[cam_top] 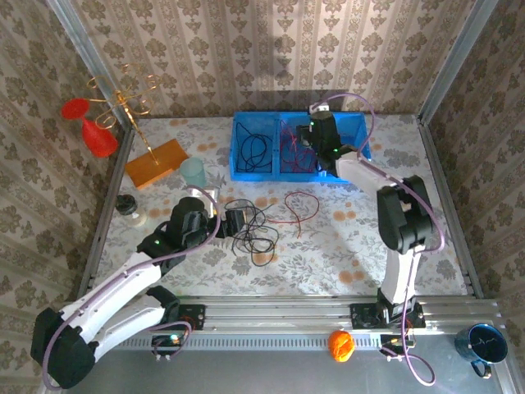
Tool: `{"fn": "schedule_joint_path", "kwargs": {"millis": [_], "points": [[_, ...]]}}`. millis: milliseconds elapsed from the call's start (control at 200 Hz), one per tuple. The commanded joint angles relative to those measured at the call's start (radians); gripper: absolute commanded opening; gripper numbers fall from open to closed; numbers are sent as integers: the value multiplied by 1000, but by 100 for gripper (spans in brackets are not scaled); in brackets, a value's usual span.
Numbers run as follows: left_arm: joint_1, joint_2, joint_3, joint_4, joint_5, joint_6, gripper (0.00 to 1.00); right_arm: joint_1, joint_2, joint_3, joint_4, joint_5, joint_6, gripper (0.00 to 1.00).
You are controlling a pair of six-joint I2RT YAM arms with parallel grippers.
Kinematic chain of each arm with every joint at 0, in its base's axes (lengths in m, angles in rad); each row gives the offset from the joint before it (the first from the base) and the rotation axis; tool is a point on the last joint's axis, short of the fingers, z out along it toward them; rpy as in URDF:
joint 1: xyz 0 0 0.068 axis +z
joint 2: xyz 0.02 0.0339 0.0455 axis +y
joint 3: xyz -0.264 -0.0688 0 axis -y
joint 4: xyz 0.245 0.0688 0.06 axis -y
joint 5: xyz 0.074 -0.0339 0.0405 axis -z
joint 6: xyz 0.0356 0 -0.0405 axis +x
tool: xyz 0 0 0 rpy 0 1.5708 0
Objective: Untangle the cables
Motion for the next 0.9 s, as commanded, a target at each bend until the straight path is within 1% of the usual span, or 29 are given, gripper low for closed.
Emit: {"fn": "schedule_joint_path", "kwargs": {"millis": [0, 90, 200, 310, 390, 440, 490, 525, 540, 550, 570, 585, 715, 830, 895], "points": [[8, 16, 11, 46, 32, 7, 85, 16, -142, -5, -38, 17, -8, 59], [8, 34, 25, 48, 48, 9, 86, 19, -211, -18, -97, 23, 0, 61], [6, 53, 42, 44, 63, 12, 88, 19, -301, -84, -132, 42, 20, 62], [1, 56, 42, 55, 60, 12, 92, 19, -403, -186, -177, 75, 50, 64], [-1, 56, 35, 67, 54, 8, 97, 19, -478, -276, -201, 113, 81, 69], [-1, 54, 29, 74, 50, 8, 100, 19, -556, -335, -227, 128, 105, 69], [-1, 53, 26, 79, 43, 9, 100, 20, -607, -389, -257, 134, 131, 70], [-1, 52, 24, 81, 35, 9, 100, 22, -639, -429, -269, 131, 146, 73], [-1, 52, 23, 81, 32, 9, 100, 24, -654, -445, -276, 132, 153, 76], [-1, 52, 22, 82, 30, 9, 100, 23, -662, -454, -280, 130, 160, 82], [-1, 52, 21, 84, 25, 9, 100, 23, -681, -474, -289, 122, 169, 97], [-1, 52, 20, 84, 22, 8, 100, 23, -694, -488, -297, 114, 177, 100], [0, 54, 0, 109, -2, -10, 100, 23, -787, -606, -318, 98, 252, 100], [0, 74, -12, 128, 5, -27, 100, 23, -856, -690, -315, -60, 186, 100], [0, 103, -11, 125, 9, -43, 98, 24, -859, -710, -350, -122, 202, 90]]}}
